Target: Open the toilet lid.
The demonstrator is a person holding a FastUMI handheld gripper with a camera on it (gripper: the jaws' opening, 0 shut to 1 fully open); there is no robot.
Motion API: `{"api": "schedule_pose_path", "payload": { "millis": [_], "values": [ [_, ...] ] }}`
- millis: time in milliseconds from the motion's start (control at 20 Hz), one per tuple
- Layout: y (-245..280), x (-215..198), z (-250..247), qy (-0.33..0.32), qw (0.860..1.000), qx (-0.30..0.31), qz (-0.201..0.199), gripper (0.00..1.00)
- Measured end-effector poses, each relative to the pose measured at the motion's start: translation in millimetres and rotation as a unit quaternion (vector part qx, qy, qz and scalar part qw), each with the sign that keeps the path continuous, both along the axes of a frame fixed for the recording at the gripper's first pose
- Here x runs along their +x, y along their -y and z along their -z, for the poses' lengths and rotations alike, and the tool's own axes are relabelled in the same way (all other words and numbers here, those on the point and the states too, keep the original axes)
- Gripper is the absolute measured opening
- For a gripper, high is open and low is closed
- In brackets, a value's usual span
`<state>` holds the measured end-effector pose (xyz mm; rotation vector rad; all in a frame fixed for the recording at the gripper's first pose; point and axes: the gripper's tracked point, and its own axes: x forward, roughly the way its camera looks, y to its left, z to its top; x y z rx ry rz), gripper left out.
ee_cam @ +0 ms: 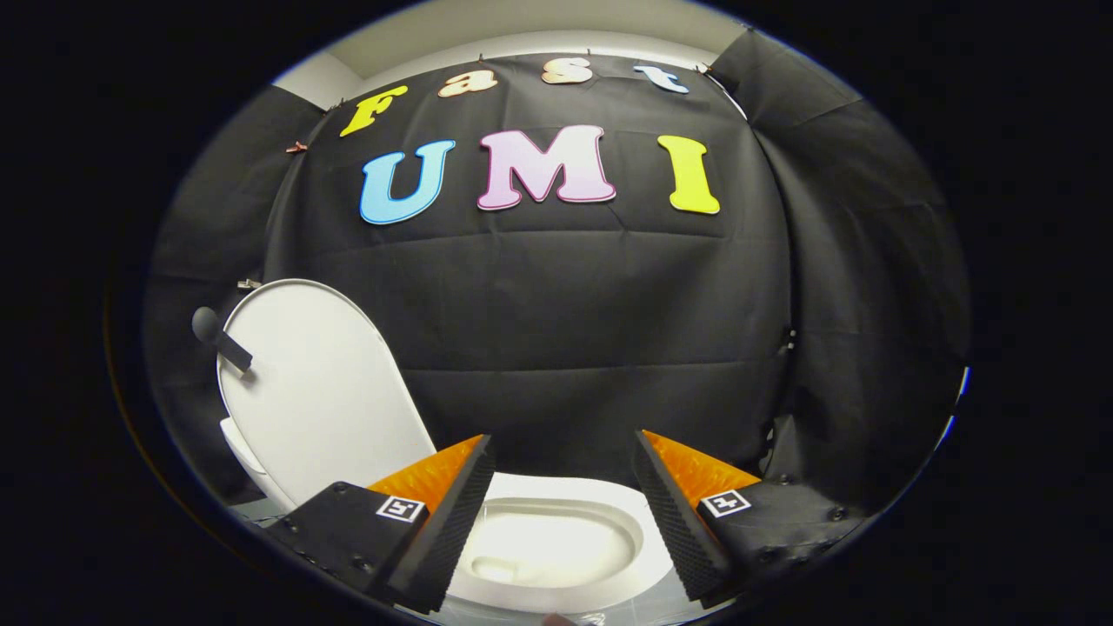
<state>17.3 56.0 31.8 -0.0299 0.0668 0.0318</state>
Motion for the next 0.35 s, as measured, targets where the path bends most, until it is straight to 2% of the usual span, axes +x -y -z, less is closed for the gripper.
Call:
{"api": "schedule_pose_path", "payload": {
  "millis": [350],
  "values": [
    [-5.6, -1.6, -1.1, 0.008, 1.0, -0.004, -0.006, 0.99]
  ]
}}
